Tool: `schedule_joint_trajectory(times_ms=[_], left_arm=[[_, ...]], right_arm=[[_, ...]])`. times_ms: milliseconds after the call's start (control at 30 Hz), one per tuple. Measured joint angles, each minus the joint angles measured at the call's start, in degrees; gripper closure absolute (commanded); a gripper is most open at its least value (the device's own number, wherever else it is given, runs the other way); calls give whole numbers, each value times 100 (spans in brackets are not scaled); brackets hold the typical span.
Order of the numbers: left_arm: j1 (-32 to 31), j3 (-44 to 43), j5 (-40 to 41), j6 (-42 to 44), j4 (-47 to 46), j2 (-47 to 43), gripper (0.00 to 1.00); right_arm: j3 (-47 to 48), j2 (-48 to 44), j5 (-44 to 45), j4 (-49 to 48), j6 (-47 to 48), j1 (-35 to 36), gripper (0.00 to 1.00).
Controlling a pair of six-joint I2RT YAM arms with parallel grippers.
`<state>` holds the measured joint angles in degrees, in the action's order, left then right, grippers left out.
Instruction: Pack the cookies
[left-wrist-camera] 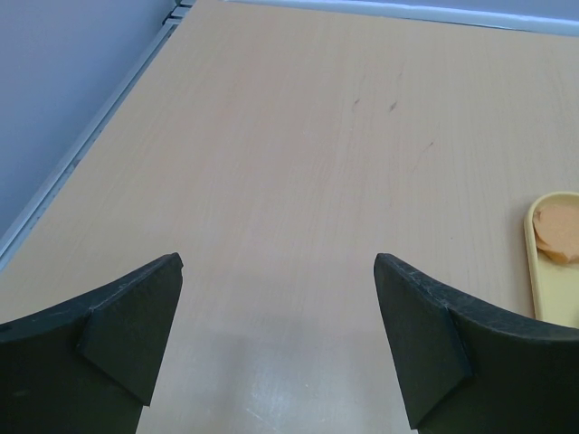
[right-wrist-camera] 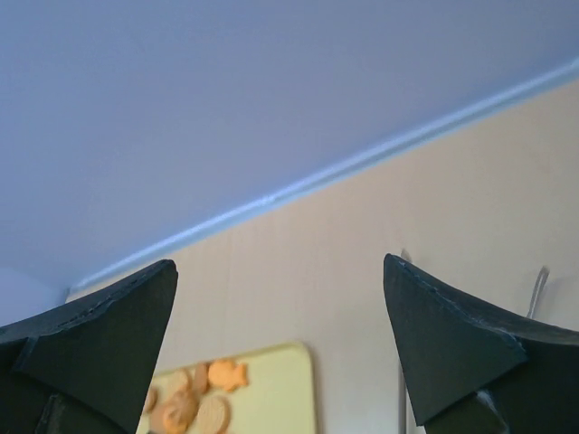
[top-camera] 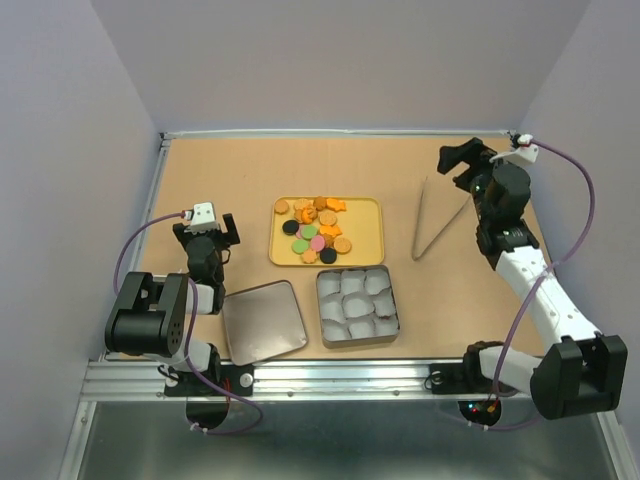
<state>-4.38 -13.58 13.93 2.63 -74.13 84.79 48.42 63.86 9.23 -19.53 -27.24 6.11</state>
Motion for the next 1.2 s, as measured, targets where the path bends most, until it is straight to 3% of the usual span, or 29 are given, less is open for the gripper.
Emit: schedule_joint_trajectory(times_ms=[167,300,500,800,1200], left_arm=[[0,0,0,0,0,0,1],[0,0,-2,0,0,0,1],[0,0,-2,2,-2,0,1],[0,0,-2,0,-2,0,1],[0,0,-2,0,-2,0,1]], right_arm=[[317,461,-260,1961,-743,140,0],[542,1384,2,3648,-1084,452,0],[577,1639,452,5029,-1541,909,0],[951,1869,1058,5676,-1888,896,0],[1102,2704,1003,5184,-1587,896,0]])
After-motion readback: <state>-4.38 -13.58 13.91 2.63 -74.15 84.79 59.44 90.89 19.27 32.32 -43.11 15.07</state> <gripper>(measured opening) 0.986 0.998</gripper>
